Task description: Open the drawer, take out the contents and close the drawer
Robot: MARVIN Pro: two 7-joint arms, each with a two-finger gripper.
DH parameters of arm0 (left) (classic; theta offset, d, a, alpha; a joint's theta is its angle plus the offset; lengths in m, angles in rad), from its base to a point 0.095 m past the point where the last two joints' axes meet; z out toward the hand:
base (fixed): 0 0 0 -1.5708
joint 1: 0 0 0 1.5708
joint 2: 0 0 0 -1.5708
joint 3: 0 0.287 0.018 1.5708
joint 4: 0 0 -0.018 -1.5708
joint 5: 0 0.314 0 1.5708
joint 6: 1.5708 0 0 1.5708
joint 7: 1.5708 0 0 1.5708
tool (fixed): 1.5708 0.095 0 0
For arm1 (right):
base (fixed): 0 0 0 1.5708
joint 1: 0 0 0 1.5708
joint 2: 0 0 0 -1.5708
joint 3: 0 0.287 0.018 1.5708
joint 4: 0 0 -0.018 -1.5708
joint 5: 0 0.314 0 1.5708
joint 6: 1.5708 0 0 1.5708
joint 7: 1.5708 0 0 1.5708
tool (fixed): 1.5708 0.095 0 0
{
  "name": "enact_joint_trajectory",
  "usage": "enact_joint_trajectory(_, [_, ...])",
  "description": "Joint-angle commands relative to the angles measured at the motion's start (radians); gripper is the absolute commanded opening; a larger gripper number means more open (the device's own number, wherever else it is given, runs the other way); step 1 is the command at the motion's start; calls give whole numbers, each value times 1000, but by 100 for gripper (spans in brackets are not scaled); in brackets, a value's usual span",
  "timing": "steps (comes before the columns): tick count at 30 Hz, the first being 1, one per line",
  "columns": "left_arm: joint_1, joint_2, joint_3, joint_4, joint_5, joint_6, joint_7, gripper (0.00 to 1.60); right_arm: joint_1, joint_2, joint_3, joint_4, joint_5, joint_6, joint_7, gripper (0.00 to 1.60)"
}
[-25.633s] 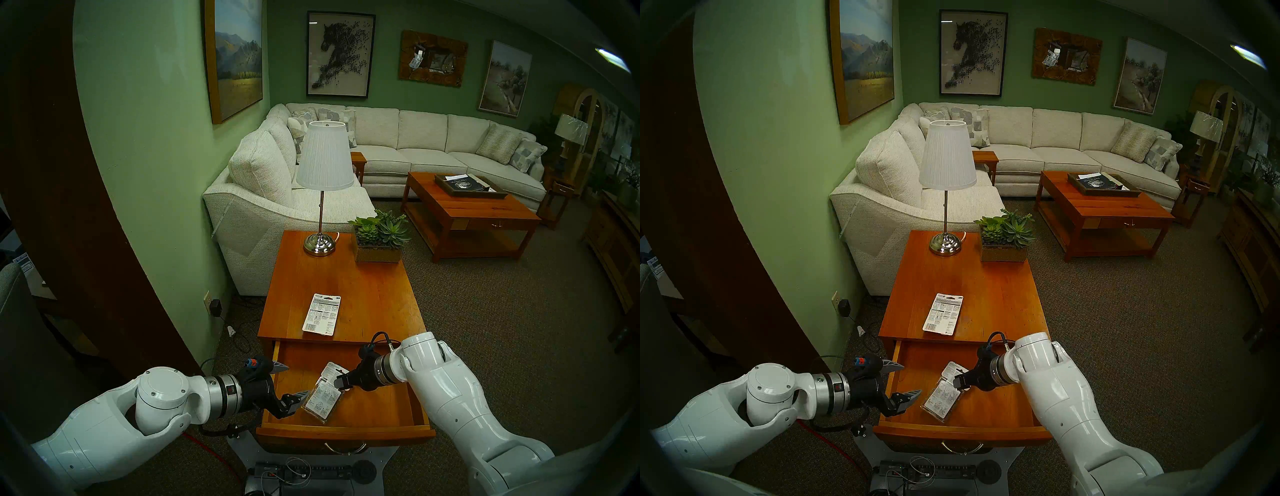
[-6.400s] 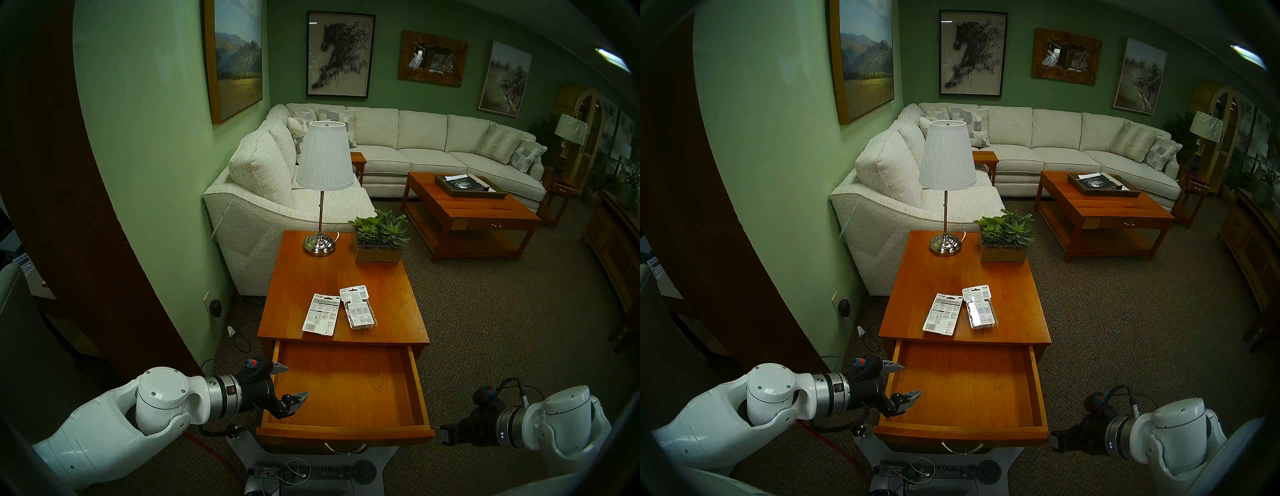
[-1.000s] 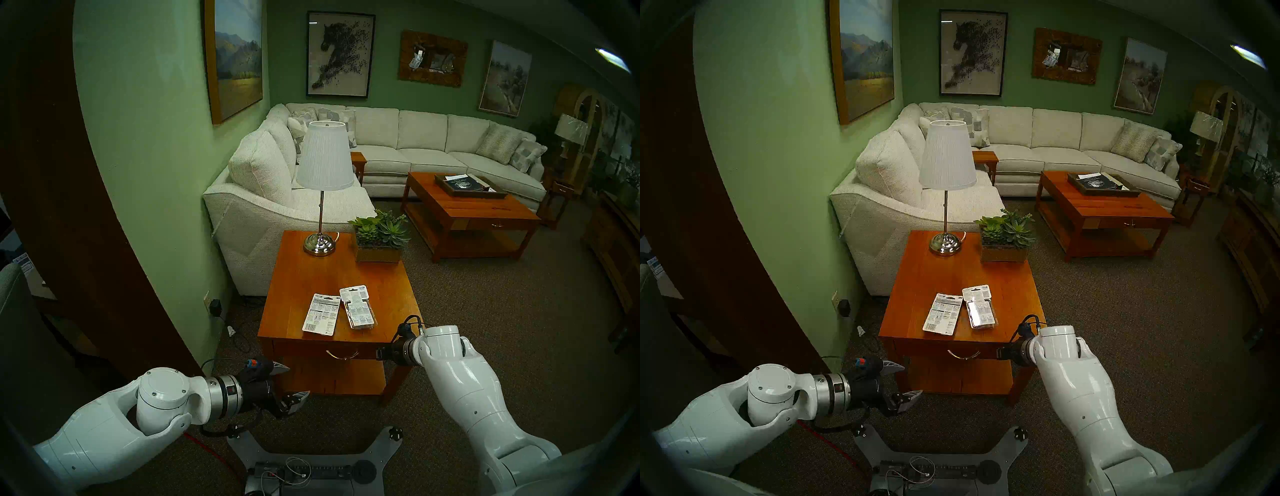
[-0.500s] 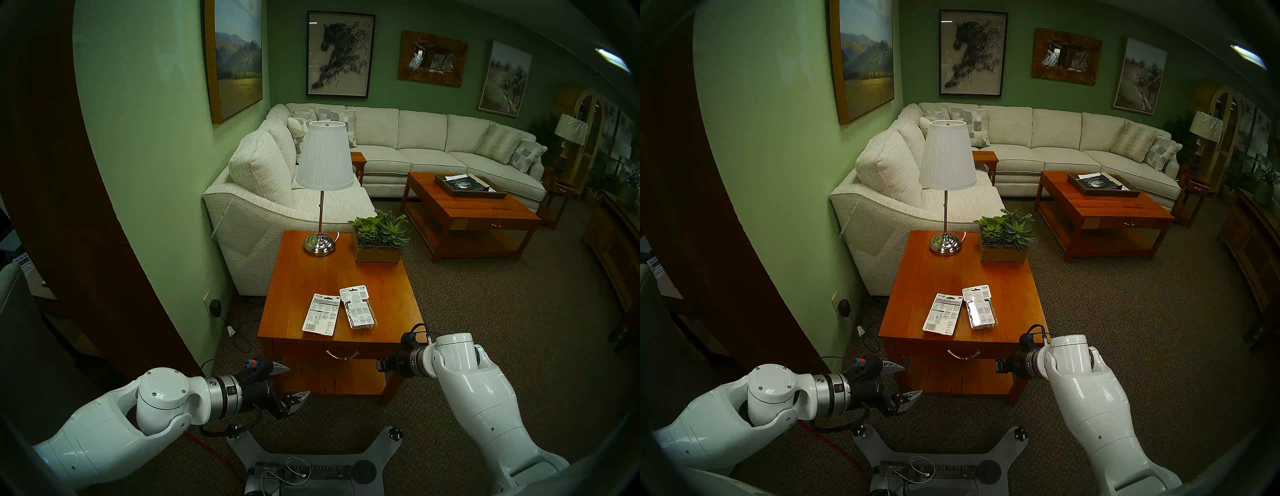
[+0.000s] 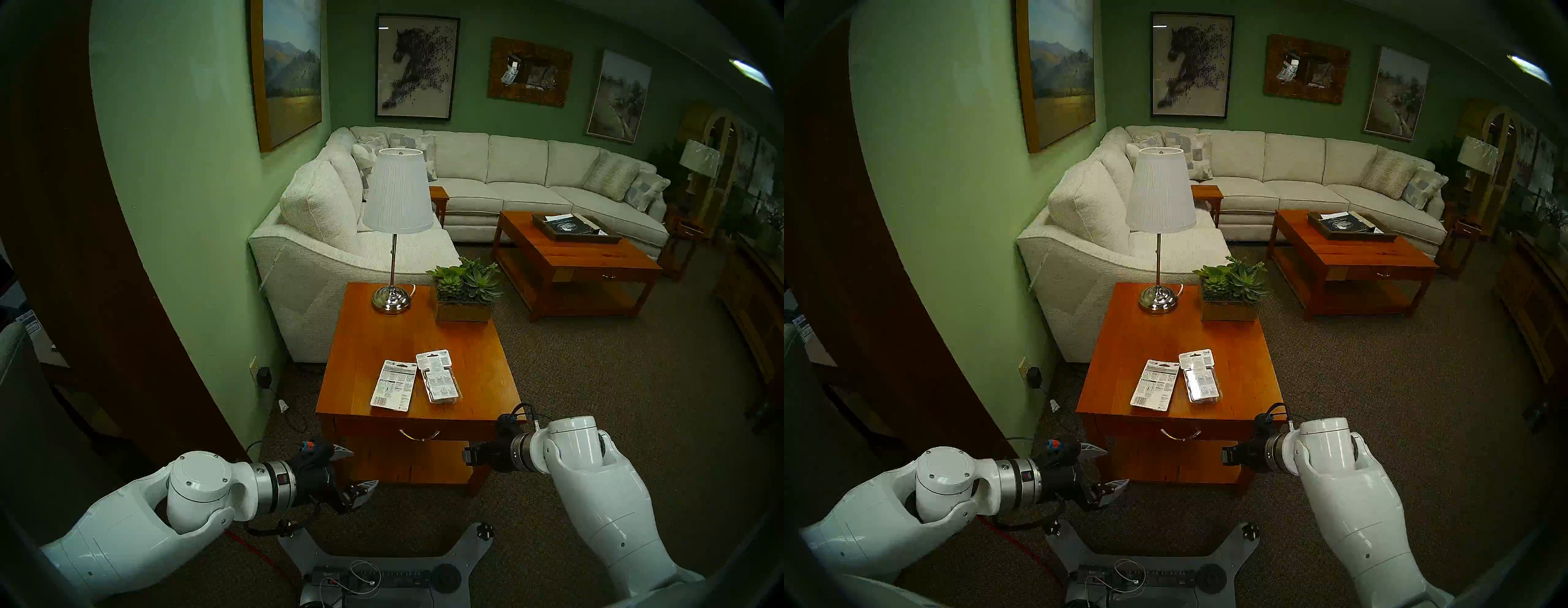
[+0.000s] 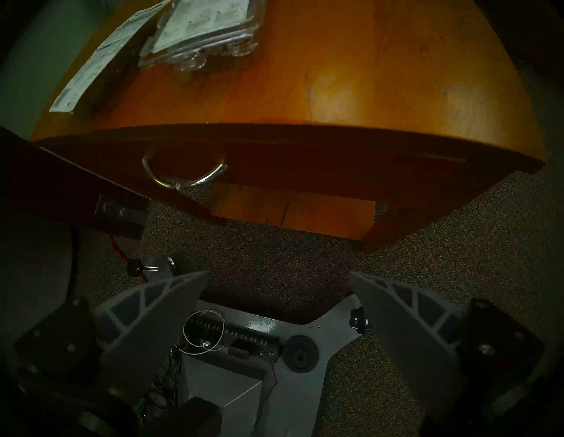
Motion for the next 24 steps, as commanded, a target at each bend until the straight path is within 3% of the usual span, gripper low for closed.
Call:
enact_joint_trajectory(1, [-13, -2, -7, -18, 0, -6, -1, 160, -28, 50, 43, -127, 7, -17, 20, 160])
enact_joint_trajectory(9, [-14, -2, -7, -18, 0, -6, -2, 160, -52, 82, 85, -202, 17, -41, 42, 160])
enact_joint_trajectory(24, [-15, -2, -8, -22, 0, -8, -2, 160, -206, 137, 168, -392, 47, -70, 110, 160])
